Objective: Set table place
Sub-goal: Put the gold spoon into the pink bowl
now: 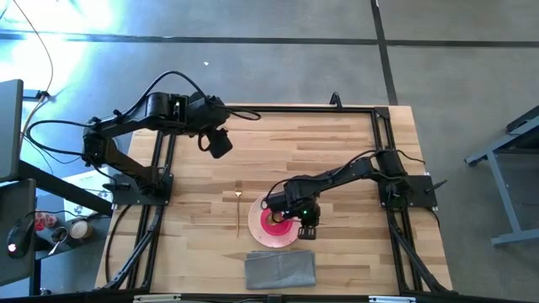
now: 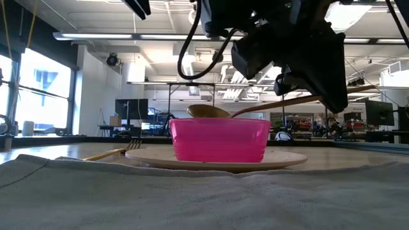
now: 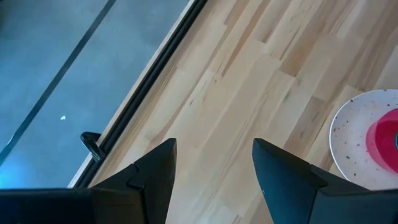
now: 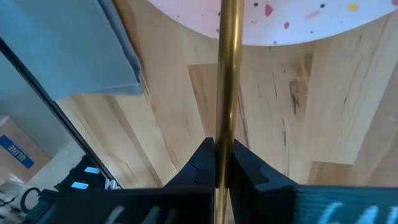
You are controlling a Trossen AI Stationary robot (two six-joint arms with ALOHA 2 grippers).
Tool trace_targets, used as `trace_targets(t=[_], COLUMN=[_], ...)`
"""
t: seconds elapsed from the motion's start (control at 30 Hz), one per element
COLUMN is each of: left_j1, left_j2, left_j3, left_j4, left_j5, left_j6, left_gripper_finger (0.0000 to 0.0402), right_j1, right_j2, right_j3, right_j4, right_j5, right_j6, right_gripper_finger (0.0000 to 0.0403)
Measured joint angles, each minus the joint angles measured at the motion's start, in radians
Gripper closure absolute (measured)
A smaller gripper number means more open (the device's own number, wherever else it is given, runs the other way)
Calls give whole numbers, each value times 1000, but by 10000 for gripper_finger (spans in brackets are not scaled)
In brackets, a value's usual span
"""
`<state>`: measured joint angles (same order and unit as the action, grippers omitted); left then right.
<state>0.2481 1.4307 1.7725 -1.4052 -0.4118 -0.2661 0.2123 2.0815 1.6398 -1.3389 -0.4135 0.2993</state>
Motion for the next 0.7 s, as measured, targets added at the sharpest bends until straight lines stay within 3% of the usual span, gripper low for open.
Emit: trace_targets(t=[0.7], left_j1=[0], left_j2=[0], left_j3=[0], left_j4=[0], left_j5=[0], left_j6=[0], left_gripper_finger=[200], right_j1=[-17], right_j2=[28], right_j3=[0], right_j4=[-9], right_j5=[7], right_j6=[12], right_gripper_finger=[403])
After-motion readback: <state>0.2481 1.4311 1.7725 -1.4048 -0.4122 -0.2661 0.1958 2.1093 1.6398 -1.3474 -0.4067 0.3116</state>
